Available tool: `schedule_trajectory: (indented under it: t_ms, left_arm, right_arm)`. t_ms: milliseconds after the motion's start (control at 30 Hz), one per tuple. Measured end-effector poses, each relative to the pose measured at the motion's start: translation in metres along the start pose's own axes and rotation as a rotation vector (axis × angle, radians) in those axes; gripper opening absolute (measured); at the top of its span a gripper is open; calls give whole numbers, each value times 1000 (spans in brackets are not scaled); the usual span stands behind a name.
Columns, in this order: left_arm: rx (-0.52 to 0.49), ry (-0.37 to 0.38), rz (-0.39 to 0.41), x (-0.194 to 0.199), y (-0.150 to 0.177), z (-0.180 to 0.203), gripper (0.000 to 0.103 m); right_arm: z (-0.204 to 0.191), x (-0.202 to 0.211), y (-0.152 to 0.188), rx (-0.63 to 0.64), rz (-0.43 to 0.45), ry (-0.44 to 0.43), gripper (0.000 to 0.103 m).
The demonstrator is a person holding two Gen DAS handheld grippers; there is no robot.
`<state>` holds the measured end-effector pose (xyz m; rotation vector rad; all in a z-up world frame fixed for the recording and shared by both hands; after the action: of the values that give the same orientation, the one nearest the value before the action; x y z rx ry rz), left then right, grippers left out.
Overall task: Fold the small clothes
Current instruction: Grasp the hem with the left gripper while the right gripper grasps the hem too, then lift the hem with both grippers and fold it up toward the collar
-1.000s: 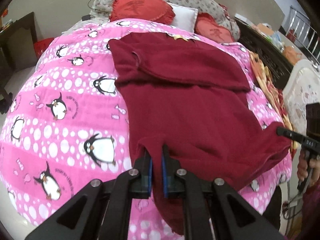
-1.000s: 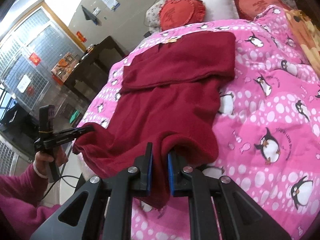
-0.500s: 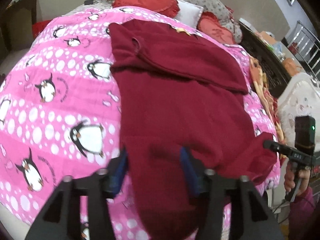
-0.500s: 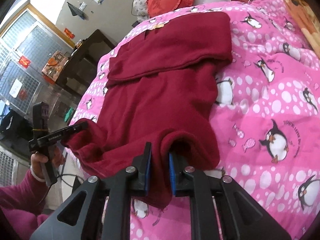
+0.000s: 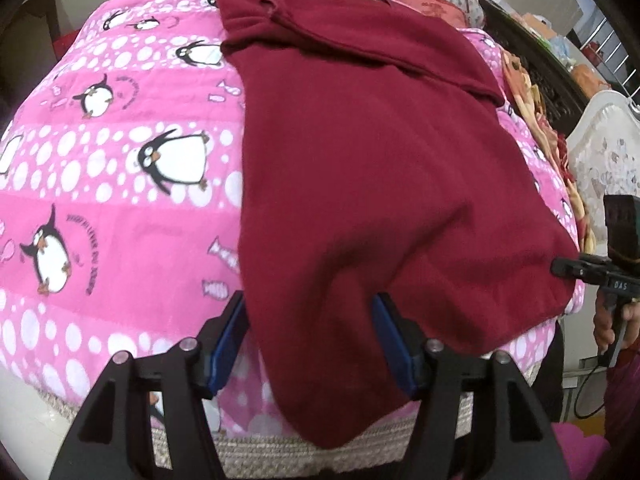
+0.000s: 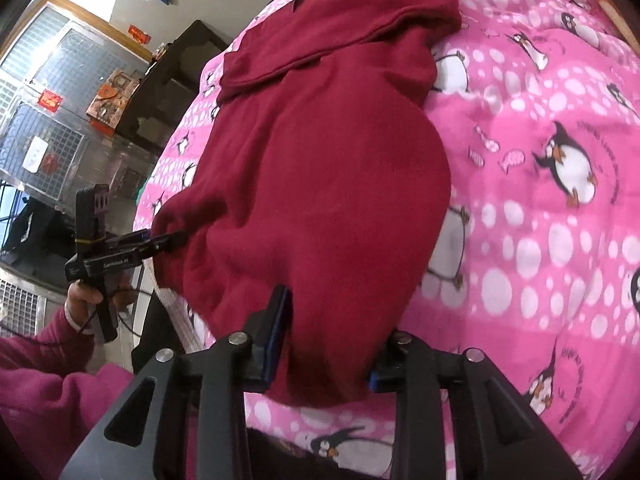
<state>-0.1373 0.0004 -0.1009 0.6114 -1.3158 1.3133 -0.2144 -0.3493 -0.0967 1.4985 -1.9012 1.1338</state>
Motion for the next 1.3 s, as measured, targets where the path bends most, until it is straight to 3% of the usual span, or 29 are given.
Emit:
schedule_trajectory:
  t_ms: [133,200,233,267,333,433,600,900,1200,1300]
  left_arm:
    - [-1,7,-8,0,8,-1,66]
    - [-33,25,-21,-1,8,4,51]
    - [-43,45,-32,-2,7,7,27]
    - [-47,66,-46,-4,5,10,18]
    - [-76,71,-51,-2,-4,16,13]
    - [-129,80,7,13,-28,20,11]
    - [-60,131,164,45,-90,5,11]
    - [-26,86,327,55,-202,-4,10]
    - [49,42,345,14,-298,-26,10]
    - [72,58,318,0,-315,-36,12]
  right_arm:
    - [-2,-4,9,-4,-34,-41,12]
    - [-5,-5,11,4,-50,-58,12]
    - [-8,-4,11,21,-46,-56,9]
    - [-13,-1,8,50,-30,-47,5]
    - [-23,10,-2,93,28,-46,0]
    - [-32,28,-29,110,116,-64,0]
    - [-33,47,-91,124,237,-43,0]
    - [-10,48,-190,48,331,10,0]
    - [37,28,-284,-50,337,62,0]
    - [60,21,-303,-125,333,28,0]
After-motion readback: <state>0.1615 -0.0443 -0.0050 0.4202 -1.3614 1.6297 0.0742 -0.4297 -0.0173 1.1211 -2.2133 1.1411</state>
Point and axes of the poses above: each gripper's, at about its wrist camera, not at the fingertips, and x roughly against the way its jaws point, z to its right, y to its underside, the point moved 4 cm from there along -x, roughly the way its jaws point, and after that the axes turned 1 degree about y, right-handed, at the moved point
